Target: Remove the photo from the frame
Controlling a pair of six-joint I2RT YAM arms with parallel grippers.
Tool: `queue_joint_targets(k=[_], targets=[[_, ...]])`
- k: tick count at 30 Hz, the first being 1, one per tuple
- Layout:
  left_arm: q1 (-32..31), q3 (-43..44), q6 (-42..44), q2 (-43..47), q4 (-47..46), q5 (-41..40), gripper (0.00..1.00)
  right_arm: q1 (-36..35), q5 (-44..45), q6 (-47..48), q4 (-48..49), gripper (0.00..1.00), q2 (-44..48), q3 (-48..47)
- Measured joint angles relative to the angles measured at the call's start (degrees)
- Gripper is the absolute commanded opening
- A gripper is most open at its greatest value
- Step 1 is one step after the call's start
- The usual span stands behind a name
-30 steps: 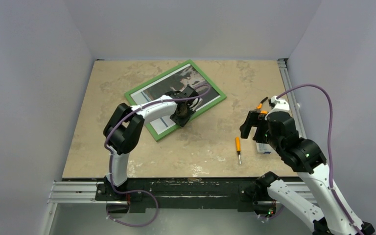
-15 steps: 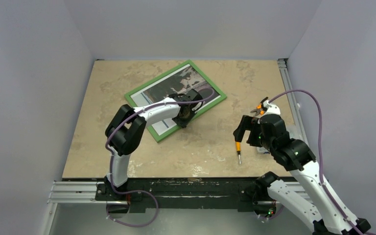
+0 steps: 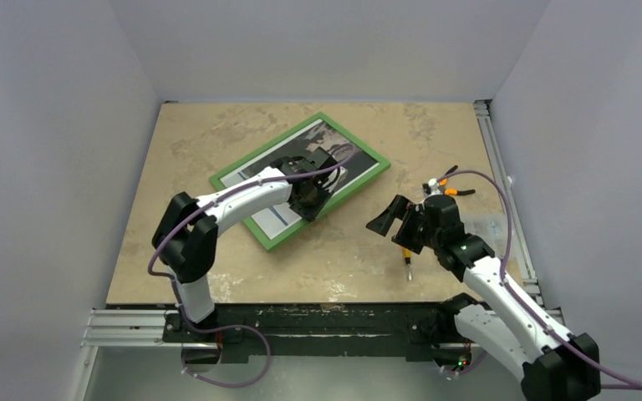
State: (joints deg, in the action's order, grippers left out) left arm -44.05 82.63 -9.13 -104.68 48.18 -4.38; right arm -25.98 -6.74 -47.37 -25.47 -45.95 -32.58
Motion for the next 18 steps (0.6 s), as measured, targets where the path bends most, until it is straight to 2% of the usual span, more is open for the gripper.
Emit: queue_joint_targets(k=[4,6,11,18], targets=[[-0.02,-2.32,-1.27,4.20,0.55,3.23,0.00,10.27,-12.55,-7.23,18.29,0.98,-3.50,8.90],[-0.02,-3.39,-1.88,5.86,0.79,4.66,0.00,12.96,-15.80,-10.19,24.85,0.98,-5.88,12.46],[-0.02,-6.40,-2.91,9.38,0.17,8.07,0.00,13.33,-21.79,-12.68,36.09,0.97,-18.08,11.52],[-0.02,-9.60,-3.89,11.06,-2.16,13.81,0.00,10.88,-23.93,-15.10,54.07,0.96,-32.02,8.79]])
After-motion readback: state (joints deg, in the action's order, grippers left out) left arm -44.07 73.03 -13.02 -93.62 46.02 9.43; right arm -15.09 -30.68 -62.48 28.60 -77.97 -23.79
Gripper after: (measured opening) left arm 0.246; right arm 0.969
